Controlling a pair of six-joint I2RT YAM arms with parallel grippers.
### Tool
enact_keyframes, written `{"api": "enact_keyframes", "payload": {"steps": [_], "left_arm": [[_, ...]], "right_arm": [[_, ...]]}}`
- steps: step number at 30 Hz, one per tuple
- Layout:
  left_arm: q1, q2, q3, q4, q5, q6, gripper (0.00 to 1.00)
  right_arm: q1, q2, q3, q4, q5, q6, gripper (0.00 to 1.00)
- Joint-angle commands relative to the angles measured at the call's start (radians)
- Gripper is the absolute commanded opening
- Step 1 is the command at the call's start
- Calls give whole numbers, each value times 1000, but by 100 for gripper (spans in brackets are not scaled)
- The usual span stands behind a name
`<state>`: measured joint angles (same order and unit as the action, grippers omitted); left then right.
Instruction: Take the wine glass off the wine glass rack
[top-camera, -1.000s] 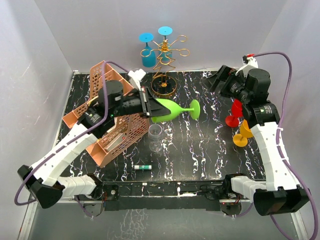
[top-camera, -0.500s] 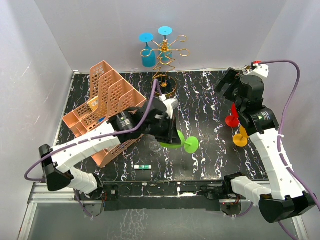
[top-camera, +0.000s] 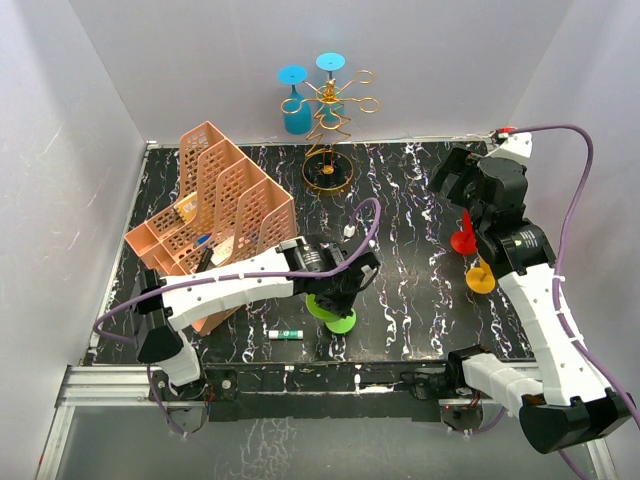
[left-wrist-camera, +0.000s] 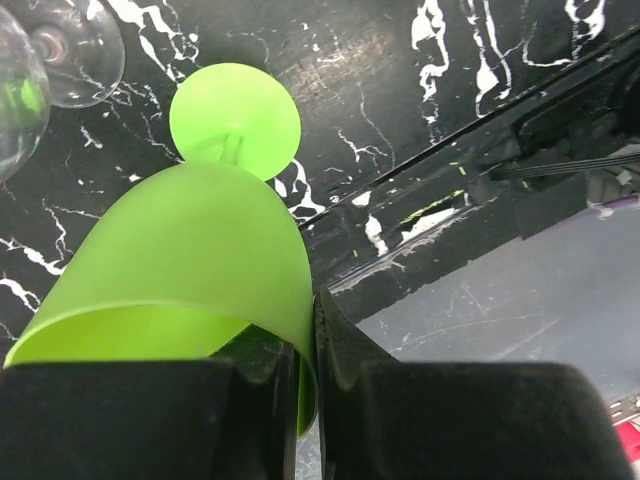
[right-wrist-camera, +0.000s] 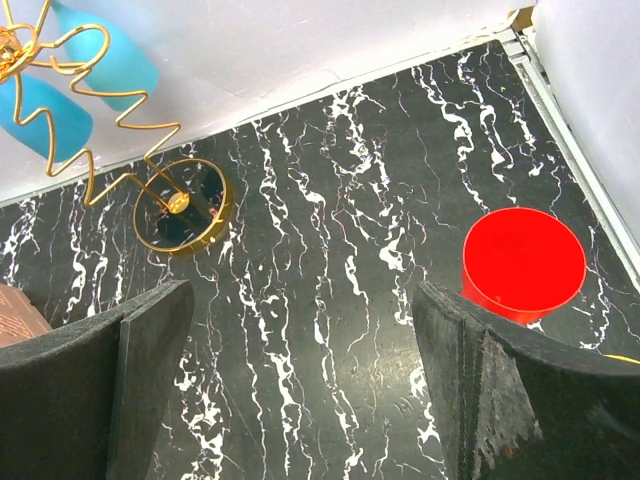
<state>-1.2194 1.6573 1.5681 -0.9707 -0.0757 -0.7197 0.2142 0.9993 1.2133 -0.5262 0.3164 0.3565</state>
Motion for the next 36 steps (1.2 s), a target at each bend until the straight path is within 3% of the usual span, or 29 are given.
{"api": "enact_keyframes", "payload": {"steps": [1,19,31,36], "left_arm": [[-1,-2,35,-88,-30,10,0],[-2,57,23,-117,-24,-4,3],[-1,50,85,-155,-70,-4,33],[-1,-23,163,-119,-102,16,53]], "right_arm": [[4,-26,-27,71,-32,-14,99],[4,-34,-72,81,-93,-10,99],[3,-35,-68,81,-82,-21,99],[5,-32,-71,81,-83,-22,99]]}}
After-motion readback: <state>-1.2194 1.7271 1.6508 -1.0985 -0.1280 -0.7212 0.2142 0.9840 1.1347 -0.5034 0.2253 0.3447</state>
